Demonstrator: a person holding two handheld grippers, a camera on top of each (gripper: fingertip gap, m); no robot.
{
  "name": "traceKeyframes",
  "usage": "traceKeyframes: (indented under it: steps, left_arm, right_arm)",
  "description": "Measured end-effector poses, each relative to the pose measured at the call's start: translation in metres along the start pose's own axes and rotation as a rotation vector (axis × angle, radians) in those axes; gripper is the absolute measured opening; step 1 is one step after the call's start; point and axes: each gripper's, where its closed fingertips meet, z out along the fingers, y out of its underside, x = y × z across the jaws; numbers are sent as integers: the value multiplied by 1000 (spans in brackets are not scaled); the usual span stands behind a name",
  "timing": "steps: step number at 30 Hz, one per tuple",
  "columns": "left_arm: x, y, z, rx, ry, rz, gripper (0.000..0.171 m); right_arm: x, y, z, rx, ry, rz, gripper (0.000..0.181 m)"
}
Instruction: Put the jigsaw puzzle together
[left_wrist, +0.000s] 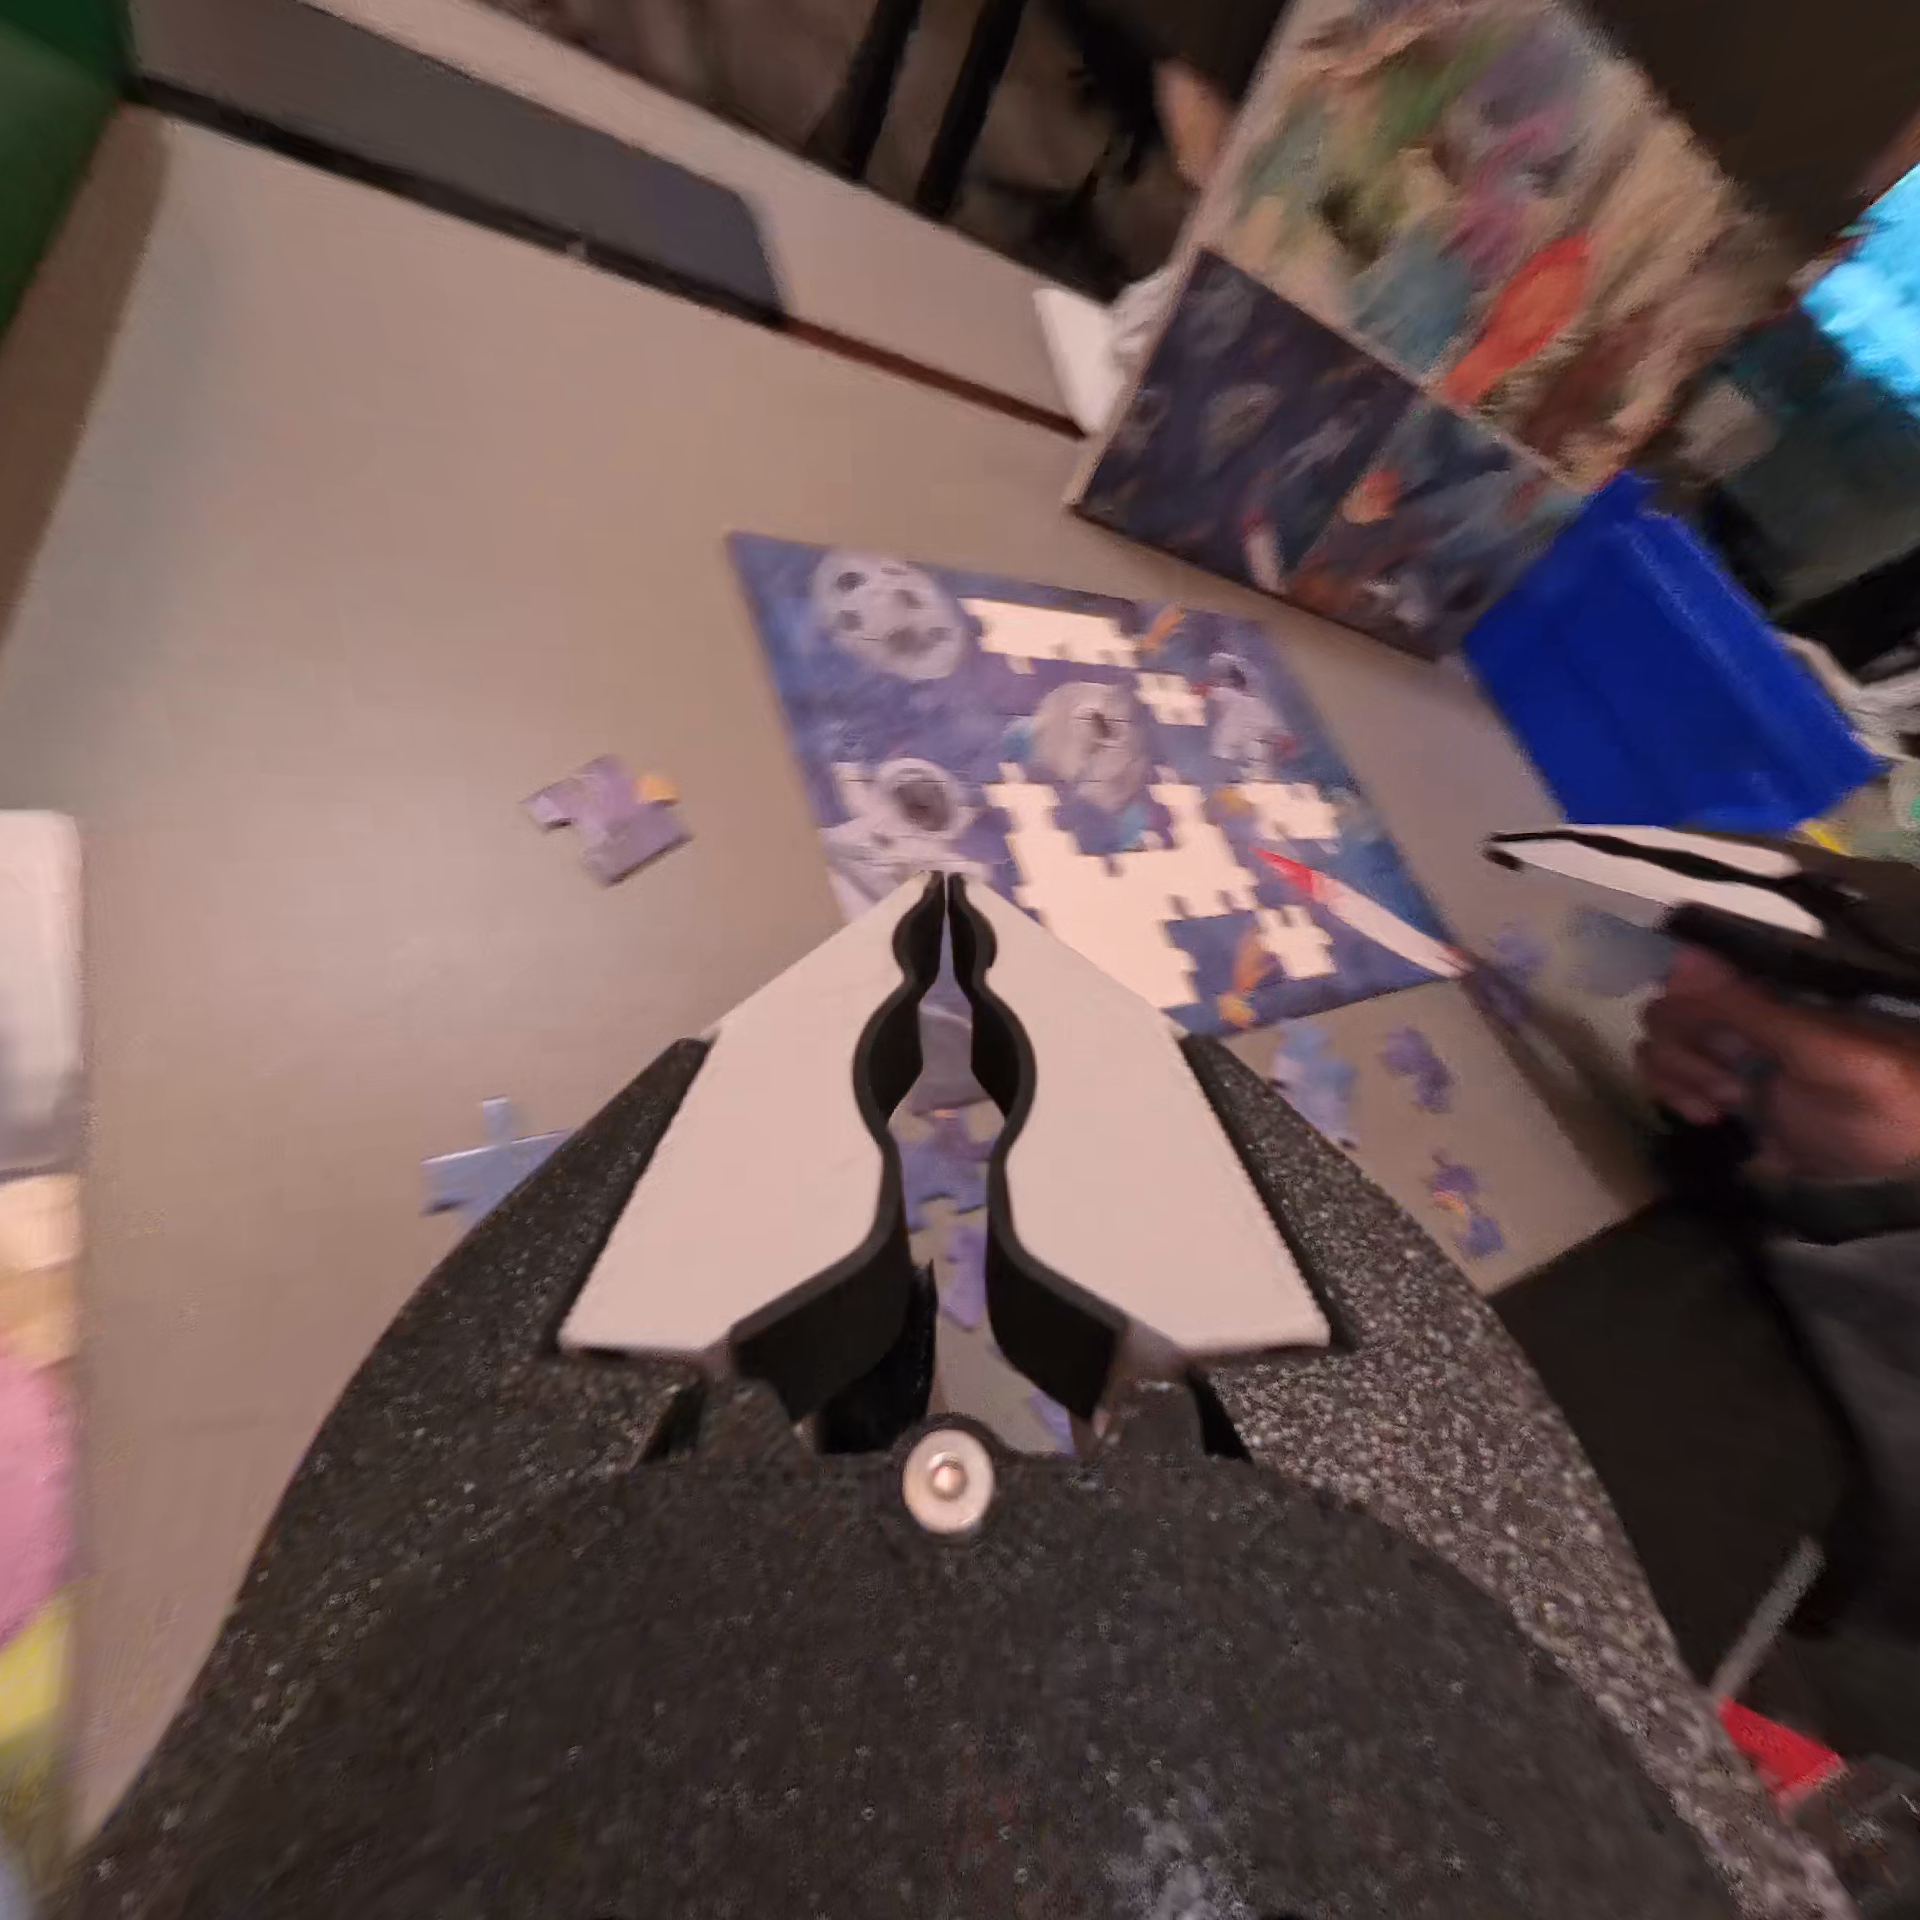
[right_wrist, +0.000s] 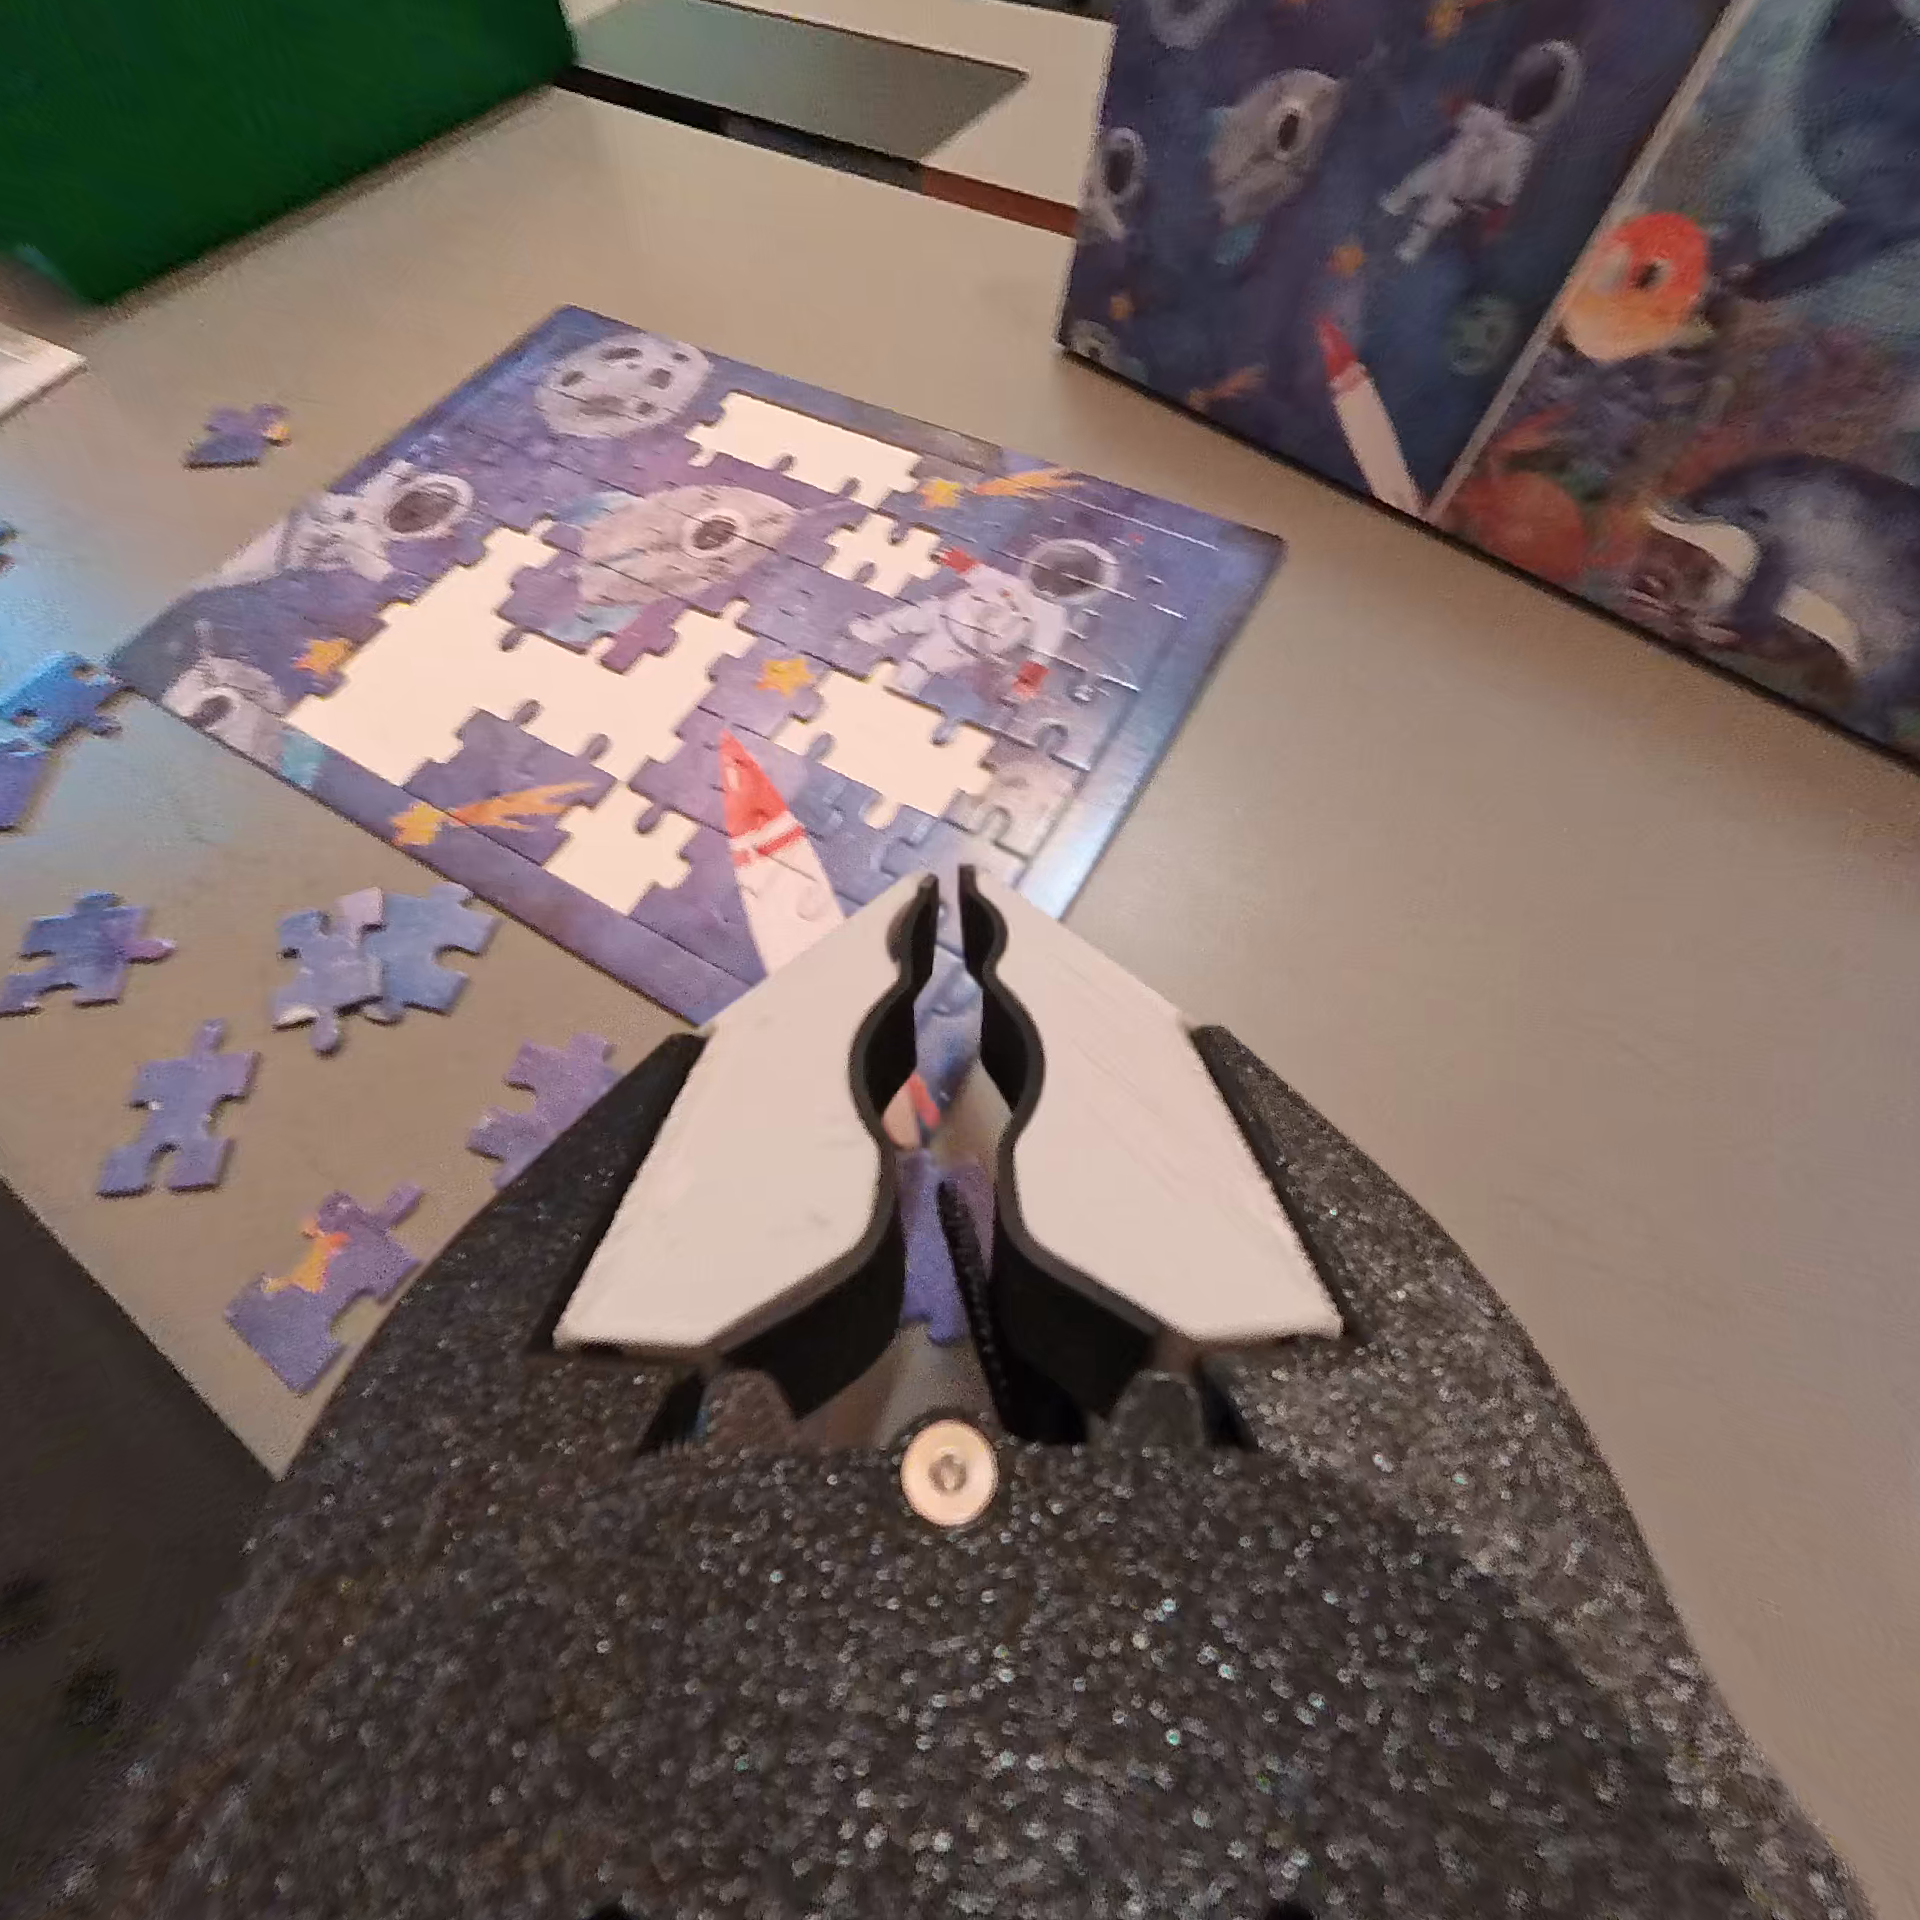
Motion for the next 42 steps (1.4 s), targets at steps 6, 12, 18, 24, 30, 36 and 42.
traceKeyframes:
  steps: [6, 12, 18, 24, 30, 36, 42]
  left_arm:
    - [24, 32, 17, -136, -29, 178, 3]
    - [17, 21, 12, -96, -190, 458, 14]
    - [18, 20, 11, -70, -254, 542, 21]
    - [29, 21, 13, -60, -192, 493, 20]
    - [34, 25, 15, -74, -137, 395, 20]
    - [26, 24, 14, -79, -171, 405, 19]
    - [23, 24, 14, -80, -189, 418, 19]
  right_arm:
    - [22, -1, -33, 28, 69, 41, 4]
    - [21, 4, -54, 3, 86, 14, 5]
    - [27, 44, -58, -191, 61, 4, 17]
    - [28, 67, -64, -319, 39, -68, 51]
    - [23, 68, -59, -292, 1, -36, 48]
    - [25, 64, -52, -240, -9, 48, 53]
    - [31, 63, -52, -241, -3, 59, 52]
